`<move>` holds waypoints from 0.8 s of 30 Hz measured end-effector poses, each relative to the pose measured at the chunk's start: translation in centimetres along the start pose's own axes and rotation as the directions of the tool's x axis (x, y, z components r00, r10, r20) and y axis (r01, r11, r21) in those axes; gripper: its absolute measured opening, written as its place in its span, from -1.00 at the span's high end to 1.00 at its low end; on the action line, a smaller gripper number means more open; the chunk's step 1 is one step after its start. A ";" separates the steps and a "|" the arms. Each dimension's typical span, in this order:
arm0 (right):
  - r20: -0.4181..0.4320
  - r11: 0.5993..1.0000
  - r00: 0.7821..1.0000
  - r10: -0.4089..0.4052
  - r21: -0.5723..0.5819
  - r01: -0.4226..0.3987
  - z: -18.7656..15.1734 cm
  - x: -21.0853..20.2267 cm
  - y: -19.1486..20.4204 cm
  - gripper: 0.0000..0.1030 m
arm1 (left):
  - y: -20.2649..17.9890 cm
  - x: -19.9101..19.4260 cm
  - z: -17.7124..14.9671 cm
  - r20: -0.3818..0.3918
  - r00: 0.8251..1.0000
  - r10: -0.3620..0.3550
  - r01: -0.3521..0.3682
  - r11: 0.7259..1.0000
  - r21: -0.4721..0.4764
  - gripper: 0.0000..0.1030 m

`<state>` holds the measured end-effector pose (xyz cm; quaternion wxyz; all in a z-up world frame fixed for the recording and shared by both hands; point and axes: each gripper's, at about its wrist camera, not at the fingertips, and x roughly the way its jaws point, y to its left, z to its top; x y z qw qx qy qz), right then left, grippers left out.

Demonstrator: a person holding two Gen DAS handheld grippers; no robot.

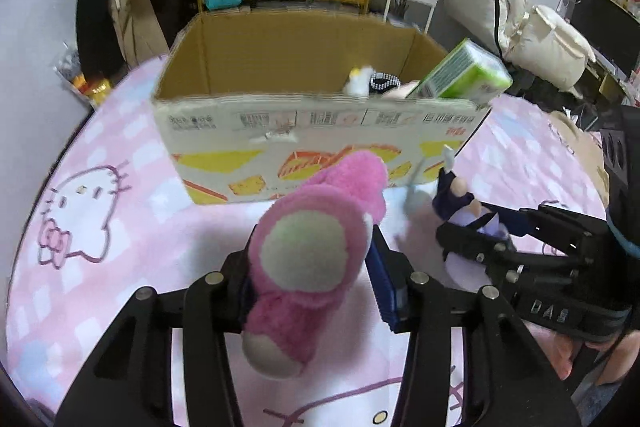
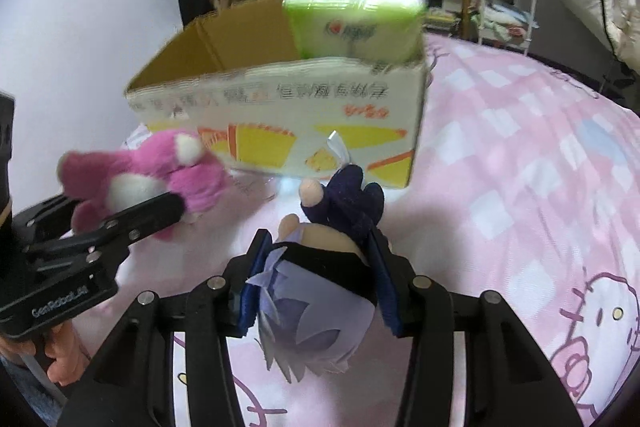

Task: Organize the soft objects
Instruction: 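Lift the pink plush and doll and carry them over the box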

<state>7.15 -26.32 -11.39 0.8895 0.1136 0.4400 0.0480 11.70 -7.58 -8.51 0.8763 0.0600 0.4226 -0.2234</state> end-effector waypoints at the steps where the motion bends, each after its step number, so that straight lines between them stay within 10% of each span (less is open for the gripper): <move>1: 0.018 1.000 1.000 -0.001 0.004 0.001 0.1 -0.5 0.0 0.01 | -0.1 -0.9 0.0 0.024 1.000 0.015 -0.015 1.000 0.000 0.09; 11: 0.271 1.000 0.963 0.004 -0.004 -0.004 1.0 -7.7 0.6 0.01 | 0.7 -7.8 0.0 0.217 0.970 0.109 -0.108 0.994 -0.018 0.09; 24: 0.480 0.998 0.877 0.017 -0.062 0.015 4.4 -13.8 1.3 0.01 | -0.4 -13.8 2.5 0.434 0.888 0.153 -0.187 0.982 0.037 0.08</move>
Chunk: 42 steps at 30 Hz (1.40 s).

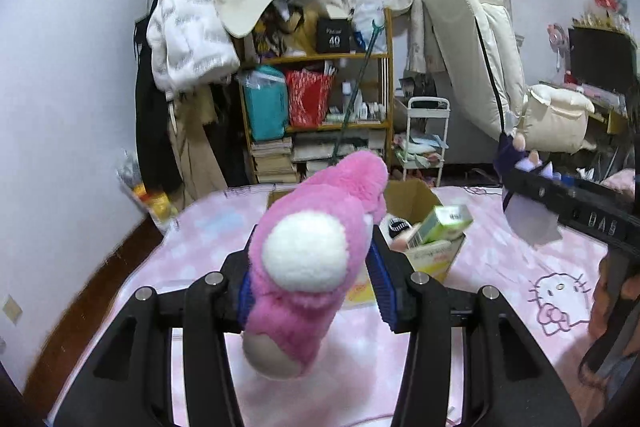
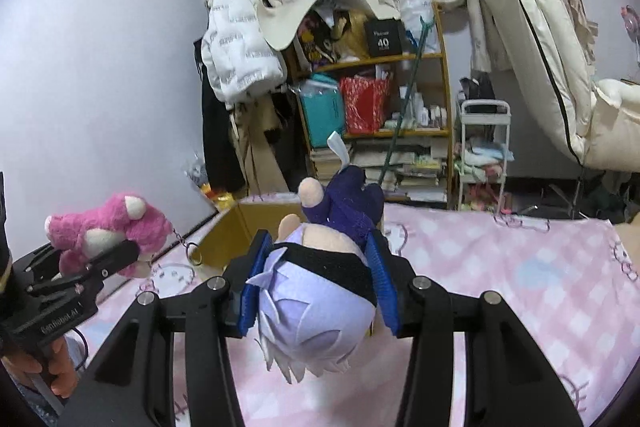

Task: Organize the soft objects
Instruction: 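Lift the pink plush and doll and carry them over the box, then open both tools to drop the pink plush and doll into the box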

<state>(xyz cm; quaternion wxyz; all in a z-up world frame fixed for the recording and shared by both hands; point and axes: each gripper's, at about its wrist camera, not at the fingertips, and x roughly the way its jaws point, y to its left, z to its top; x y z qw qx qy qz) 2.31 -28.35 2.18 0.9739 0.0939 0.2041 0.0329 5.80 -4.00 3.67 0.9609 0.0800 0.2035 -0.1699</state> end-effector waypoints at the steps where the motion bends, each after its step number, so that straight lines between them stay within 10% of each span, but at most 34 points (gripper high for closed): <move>1: 0.009 1.000 1.000 0.006 -0.001 -0.006 0.7 0.3 -0.1 0.01 | 0.0 0.1 0.4 0.006 1.000 0.001 -0.001 1.000 0.004 0.08; 15: -0.002 0.995 0.998 0.067 -0.068 -0.067 4.7 7.5 0.5 0.00 | 1.1 6.3 4.3 0.028 1.000 -0.004 0.004 1.000 -0.007 0.07; 32: -0.113 0.991 0.985 0.133 0.032 -0.130 1.5 14.4 -1.5 -0.05 | 1.1 14.6 2.1 -0.091 0.993 -0.071 0.067 0.997 -0.049 -0.03; 42: -0.122 0.990 0.983 0.138 0.053 -0.133 1.0 14.4 -1.9 -0.53 | 1.3 15.4 0.9 -0.139 0.989 -0.050 0.041 0.997 -0.068 -0.09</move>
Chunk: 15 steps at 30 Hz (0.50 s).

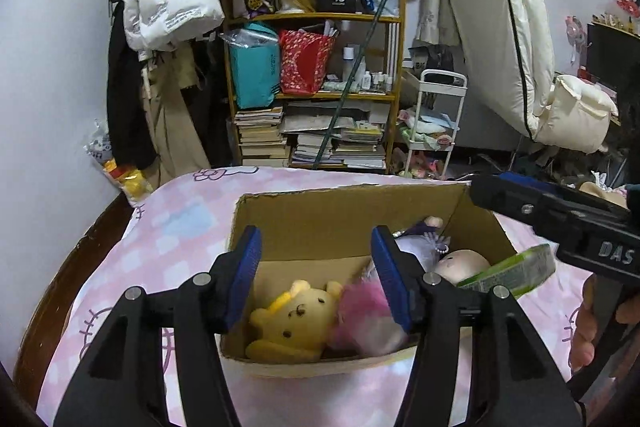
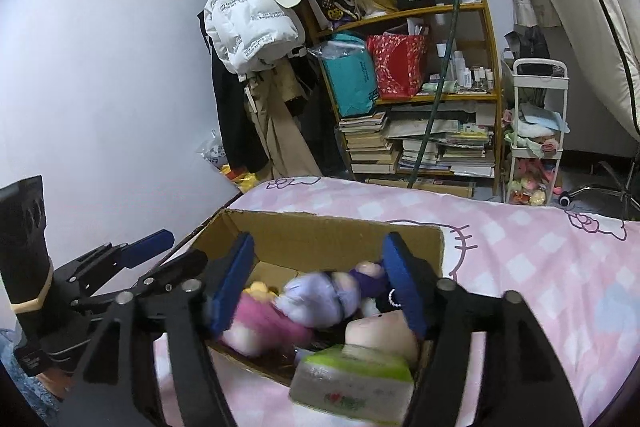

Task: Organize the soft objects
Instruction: 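Open both tools to drop the pink plush and doll into the box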

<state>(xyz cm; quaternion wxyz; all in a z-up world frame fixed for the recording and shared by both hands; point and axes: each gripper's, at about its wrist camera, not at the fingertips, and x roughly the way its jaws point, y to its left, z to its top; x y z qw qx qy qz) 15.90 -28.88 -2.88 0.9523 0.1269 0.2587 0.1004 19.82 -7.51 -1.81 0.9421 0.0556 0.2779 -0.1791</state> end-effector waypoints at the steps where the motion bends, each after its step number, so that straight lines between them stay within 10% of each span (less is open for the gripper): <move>1: 0.006 1.000 1.000 -0.005 -0.006 0.005 0.0 -0.3 0.1 -0.56 | 0.1 -0.3 -0.1 -0.004 1.000 0.008 -0.008 1.000 -0.001 -0.10; 6: 0.046 0.999 0.998 -0.040 -0.029 0.042 0.3 -2.5 0.7 -0.99 | 0.5 -2.7 -0.2 0.034 0.997 0.064 -0.063 0.998 -0.028 -0.72; 15: 0.094 0.993 0.991 -0.091 -0.060 0.097 1.1 -8.1 1.9 -1.00 | 1.1 -10.1 0.3 0.112 0.986 0.120 -0.116 0.992 -0.042 -0.97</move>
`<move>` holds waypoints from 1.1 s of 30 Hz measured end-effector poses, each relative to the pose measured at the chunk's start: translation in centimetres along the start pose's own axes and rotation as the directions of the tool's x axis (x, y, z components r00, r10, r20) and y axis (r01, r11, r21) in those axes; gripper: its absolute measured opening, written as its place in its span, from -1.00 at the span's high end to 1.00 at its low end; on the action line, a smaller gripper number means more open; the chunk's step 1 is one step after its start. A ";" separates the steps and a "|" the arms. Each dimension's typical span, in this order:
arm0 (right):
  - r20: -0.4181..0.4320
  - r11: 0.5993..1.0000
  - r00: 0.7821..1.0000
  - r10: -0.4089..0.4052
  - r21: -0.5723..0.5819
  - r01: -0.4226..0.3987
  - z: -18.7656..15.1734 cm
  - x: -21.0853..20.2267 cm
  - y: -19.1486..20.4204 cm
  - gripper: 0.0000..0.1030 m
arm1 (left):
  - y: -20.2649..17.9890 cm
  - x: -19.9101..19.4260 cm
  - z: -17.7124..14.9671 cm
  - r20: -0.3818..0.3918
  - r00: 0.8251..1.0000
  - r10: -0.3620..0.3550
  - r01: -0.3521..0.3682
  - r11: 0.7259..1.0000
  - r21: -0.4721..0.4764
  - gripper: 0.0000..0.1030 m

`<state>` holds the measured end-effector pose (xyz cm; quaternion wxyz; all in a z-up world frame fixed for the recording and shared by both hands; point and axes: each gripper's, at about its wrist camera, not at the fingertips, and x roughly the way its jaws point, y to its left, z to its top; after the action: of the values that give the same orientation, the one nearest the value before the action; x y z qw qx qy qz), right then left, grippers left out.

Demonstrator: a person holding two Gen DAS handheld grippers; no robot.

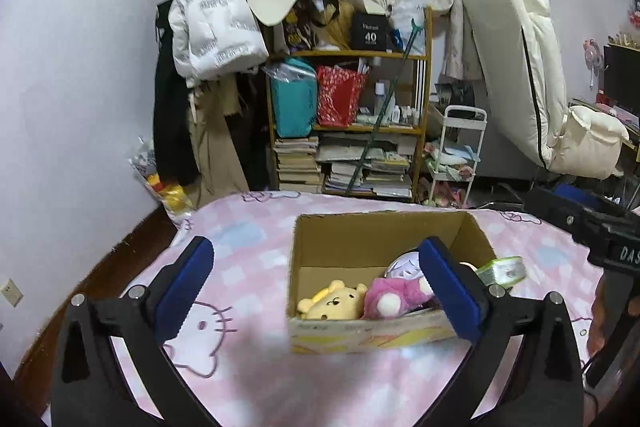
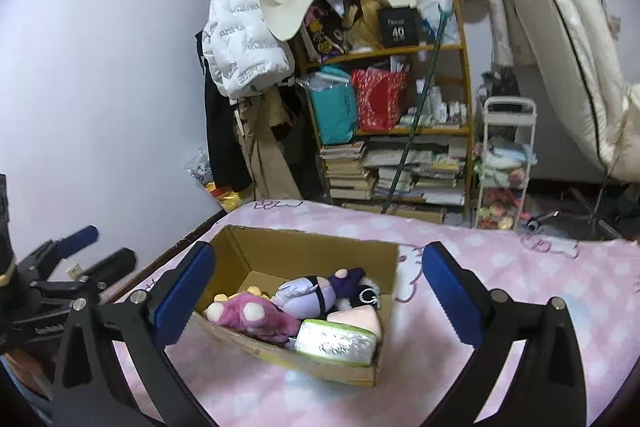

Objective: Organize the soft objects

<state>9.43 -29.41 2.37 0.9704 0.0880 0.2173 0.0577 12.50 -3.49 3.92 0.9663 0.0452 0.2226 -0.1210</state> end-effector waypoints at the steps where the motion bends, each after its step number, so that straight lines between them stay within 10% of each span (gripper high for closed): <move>1: 0.010 1.000 1.000 -0.007 -0.009 0.007 0.2 -0.8 0.2 -1.00 | 0.2 -1.2 0.1 0.014 1.000 0.007 -0.007 1.000 0.003 -0.97; 18: 0.146 0.993 0.987 -0.063 -0.088 0.077 -1.3 -12.5 2.2 -1.00 | 1.0 -14.2 -3.0 0.132 0.988 0.080 -0.076 0.996 -0.040 -0.98; 33: 0.237 0.986 0.963 -0.126 -0.076 0.148 -5.0 -14.6 1.4 -1.00 | -0.5 -14.1 -5.9 0.135 0.989 0.056 -0.057 0.998 0.006 -0.98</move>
<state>-6.00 -29.53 4.20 0.9938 0.0334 0.1056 -0.0102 -2.43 -0.09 4.82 0.9820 0.0477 0.1548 -0.0974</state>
